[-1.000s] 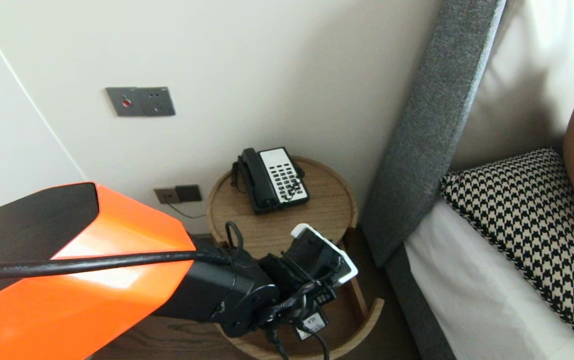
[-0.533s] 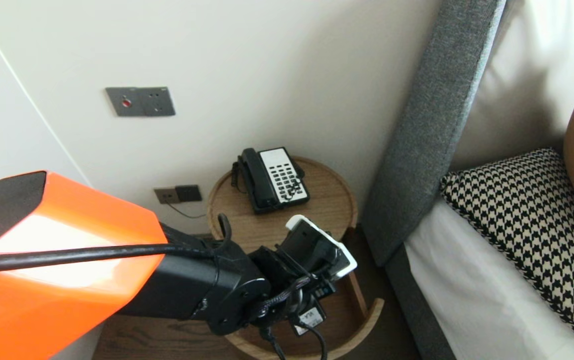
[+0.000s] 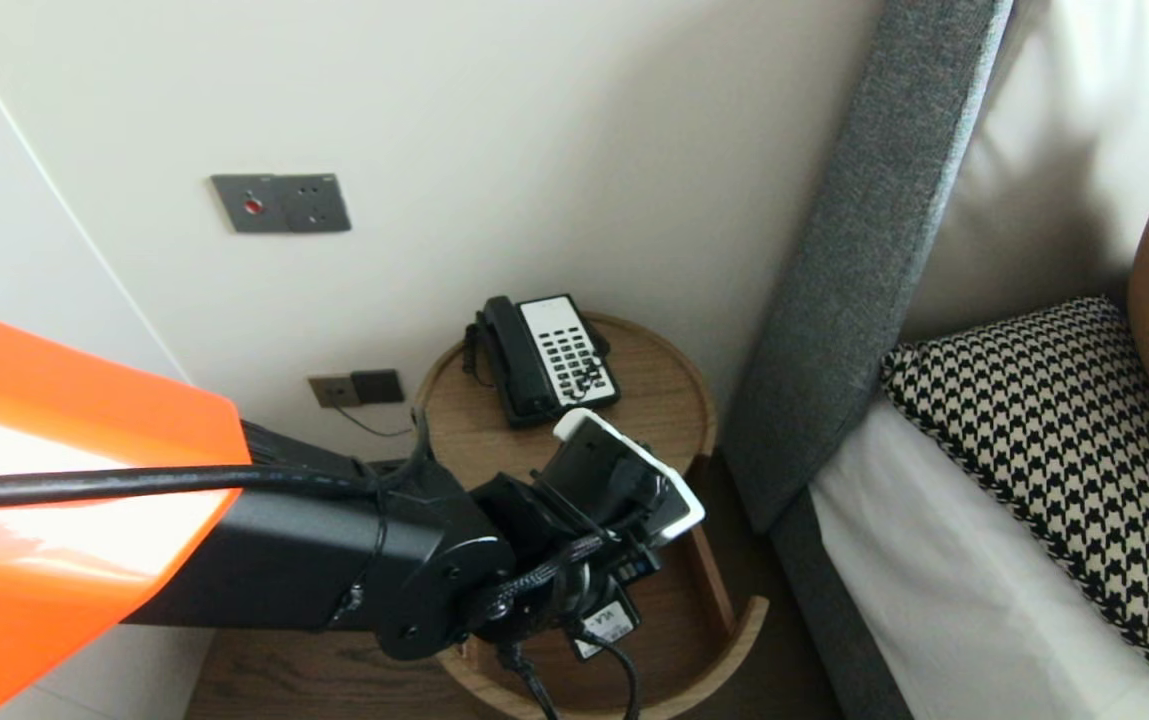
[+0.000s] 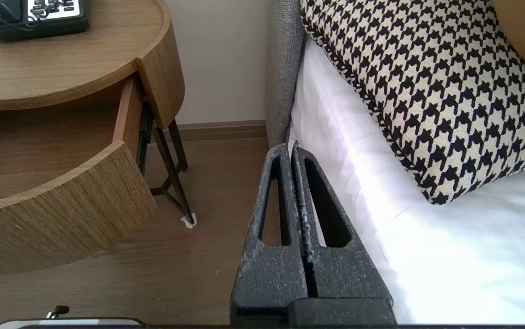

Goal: Take the remote control out of the drawer one by one and place them on the table

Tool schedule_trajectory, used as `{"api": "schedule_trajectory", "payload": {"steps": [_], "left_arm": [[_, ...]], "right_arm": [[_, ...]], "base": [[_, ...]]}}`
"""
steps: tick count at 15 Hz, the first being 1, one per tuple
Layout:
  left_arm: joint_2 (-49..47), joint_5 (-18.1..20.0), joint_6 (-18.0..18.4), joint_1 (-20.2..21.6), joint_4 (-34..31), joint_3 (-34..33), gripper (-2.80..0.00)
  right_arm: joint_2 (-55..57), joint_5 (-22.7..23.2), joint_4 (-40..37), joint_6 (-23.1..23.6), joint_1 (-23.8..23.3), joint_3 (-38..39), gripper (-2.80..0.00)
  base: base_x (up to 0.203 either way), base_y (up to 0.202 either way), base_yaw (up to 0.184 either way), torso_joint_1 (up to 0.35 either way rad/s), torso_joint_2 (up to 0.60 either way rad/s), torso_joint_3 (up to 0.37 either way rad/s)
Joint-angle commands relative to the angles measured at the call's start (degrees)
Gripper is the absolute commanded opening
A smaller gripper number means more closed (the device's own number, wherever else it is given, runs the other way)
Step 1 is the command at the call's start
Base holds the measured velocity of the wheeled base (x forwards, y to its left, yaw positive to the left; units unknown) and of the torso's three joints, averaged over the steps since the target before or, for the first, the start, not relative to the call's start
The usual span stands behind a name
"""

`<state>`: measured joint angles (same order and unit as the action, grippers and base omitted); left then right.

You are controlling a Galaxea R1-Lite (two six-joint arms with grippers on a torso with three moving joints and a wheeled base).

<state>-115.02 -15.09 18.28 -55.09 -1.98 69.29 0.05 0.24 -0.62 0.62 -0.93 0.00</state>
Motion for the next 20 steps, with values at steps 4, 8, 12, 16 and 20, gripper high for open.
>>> {"api": "schedule_trajectory", "payload": {"steps": [4, 8, 12, 16, 20], "left_arm": [[1.81, -1.34, 1.99, 1.38, -0.36, 0.32, -2.8], [2.73, -1.43, 2.89, 2.8, -0.31, 0.4, -2.8], [3.57, -1.52, 4.67, 4.31, -0.34, 1.31, -2.8], [3.65, -1.52, 7.58, 5.56, -0.4, 3.42, -2.8], [2.15, -2.65, 10.36, 6.27, -1.85, 7.06, -2.8]], "right_arm": [[0.04, 0.02, 0.01, 0.08, -0.02, 0.0, -2.8], [0.04, 0.02, 0.01, 0.08, -0.04, 0.0, -2.8], [0.04, 0.02, 0.01, 0.02, 0.05, 0.0, -2.8], [0.04, 0.02, 0.01, 0.0, 0.04, 0.0, -2.8], [0.04, 0.02, 0.01, -0.01, -0.04, 0.0, -2.8]], "base": [[0.0, 0.0, 0.0, 0.0, 0.0, 0.0], [0.0, 0.0, 0.0, 0.0, 0.0, 0.0], [0.0, 0.0, 0.0, 0.0, 0.0, 0.0], [0.0, 0.0, 0.0, 0.0, 0.0, 0.0], [0.0, 0.0, 0.0, 0.009, 0.0, 0.001]]}}
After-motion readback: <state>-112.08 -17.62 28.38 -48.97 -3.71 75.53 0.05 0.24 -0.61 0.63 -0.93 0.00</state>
